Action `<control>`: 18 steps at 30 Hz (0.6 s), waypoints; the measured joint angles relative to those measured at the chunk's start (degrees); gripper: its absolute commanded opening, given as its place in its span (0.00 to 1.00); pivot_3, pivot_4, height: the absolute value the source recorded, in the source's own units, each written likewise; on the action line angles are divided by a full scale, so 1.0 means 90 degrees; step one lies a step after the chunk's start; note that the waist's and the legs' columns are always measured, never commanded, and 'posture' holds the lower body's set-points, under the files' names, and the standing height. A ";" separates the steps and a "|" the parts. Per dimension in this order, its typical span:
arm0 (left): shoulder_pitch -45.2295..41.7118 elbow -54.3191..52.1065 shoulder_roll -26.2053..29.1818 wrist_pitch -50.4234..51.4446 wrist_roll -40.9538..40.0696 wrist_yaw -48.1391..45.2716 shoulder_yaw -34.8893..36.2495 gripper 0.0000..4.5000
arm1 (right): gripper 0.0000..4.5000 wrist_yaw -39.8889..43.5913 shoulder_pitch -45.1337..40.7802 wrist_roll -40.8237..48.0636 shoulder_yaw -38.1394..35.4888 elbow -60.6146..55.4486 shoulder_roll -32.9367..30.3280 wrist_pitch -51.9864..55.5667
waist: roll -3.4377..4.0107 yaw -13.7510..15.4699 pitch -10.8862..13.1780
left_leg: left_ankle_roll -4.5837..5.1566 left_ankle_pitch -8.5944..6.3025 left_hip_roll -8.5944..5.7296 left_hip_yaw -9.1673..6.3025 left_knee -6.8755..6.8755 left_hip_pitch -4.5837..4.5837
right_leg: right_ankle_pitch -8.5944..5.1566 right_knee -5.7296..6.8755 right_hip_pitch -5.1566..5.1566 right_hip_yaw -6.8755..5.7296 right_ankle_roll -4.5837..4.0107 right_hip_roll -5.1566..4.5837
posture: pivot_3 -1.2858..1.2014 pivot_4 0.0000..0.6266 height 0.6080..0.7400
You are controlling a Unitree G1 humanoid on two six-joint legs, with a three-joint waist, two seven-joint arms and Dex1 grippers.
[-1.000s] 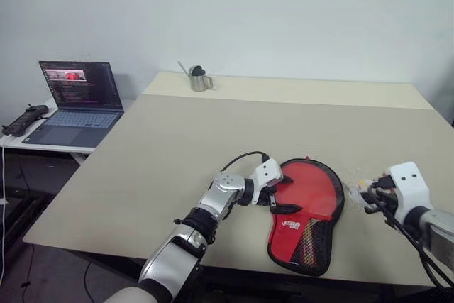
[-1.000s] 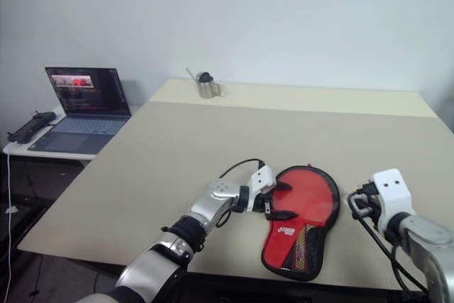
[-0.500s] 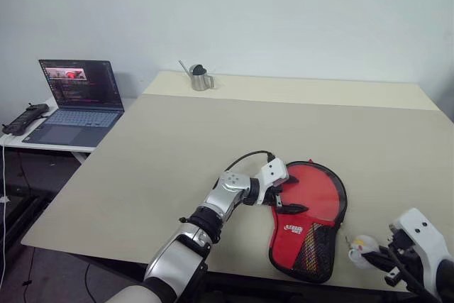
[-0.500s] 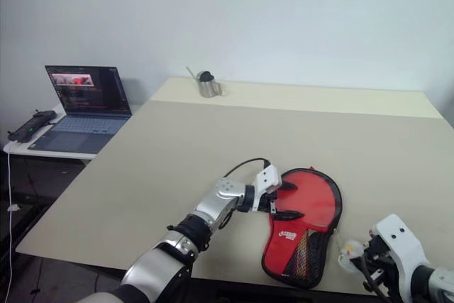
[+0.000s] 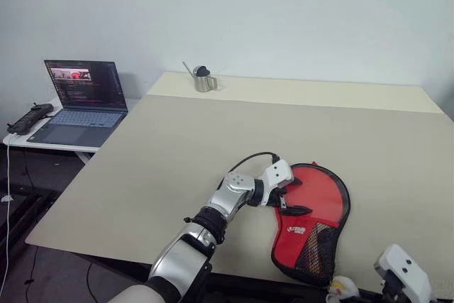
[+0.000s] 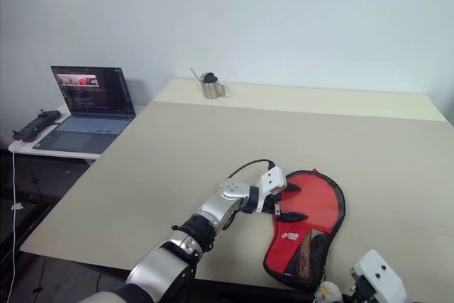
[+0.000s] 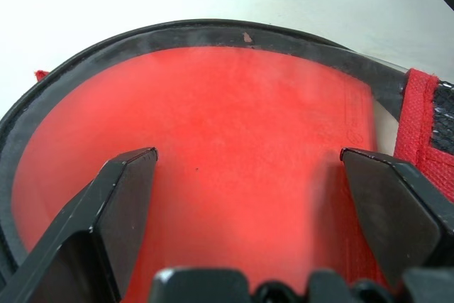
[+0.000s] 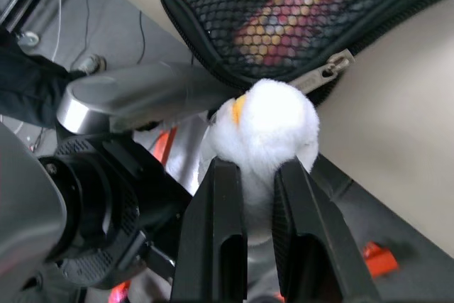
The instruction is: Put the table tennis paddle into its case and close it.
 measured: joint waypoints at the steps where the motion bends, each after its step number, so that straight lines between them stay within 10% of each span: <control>1: -0.0018 0.0021 -0.0016 -0.0021 0.0011 0.0000 0.0000 1.00 | 0.02 -0.0121 0.0046 -0.0001 0.0221 0.0010 -0.0093 -0.0259 | -0.0004 0.0001 -0.0002 | 0.0000 0.0000 0.0001 0.0000 0.0000 0.0000 | -0.0002 -0.0001 0.0003 -0.0004 0.0002 -0.0002 | 0.52 0.24 1.00; 9: -0.0113 0.0209 -0.0143 -0.0085 0.0048 0.0019 0.0001 1.00 | 0.02 -0.1186 -0.0026 -0.0069 0.1623 0.0059 -0.0577 -0.1534 | -0.0010 0.0035 -0.0006 | 0.0026 0.0015 -0.0003 -0.0004 -0.0001 0.0001 | -0.0024 0.0000 0.0024 -0.0035 0.0013 -0.0022 | 0.52 0.24 1.00; 18: -0.0112 0.0274 -0.0254 -0.0164 0.0092 0.0134 0.0001 1.00 | 0.69 -0.0575 0.1940 -0.0121 -0.0258 -0.0032 -0.0568 -0.1857 | -0.0017 0.0109 -0.0011 | 0.0021 0.0011 -0.0001 0.0009 0.0005 -0.0004 | -0.0030 0.0002 0.0029 -0.0045 0.0022 -0.0036 | 0.52 0.24 1.00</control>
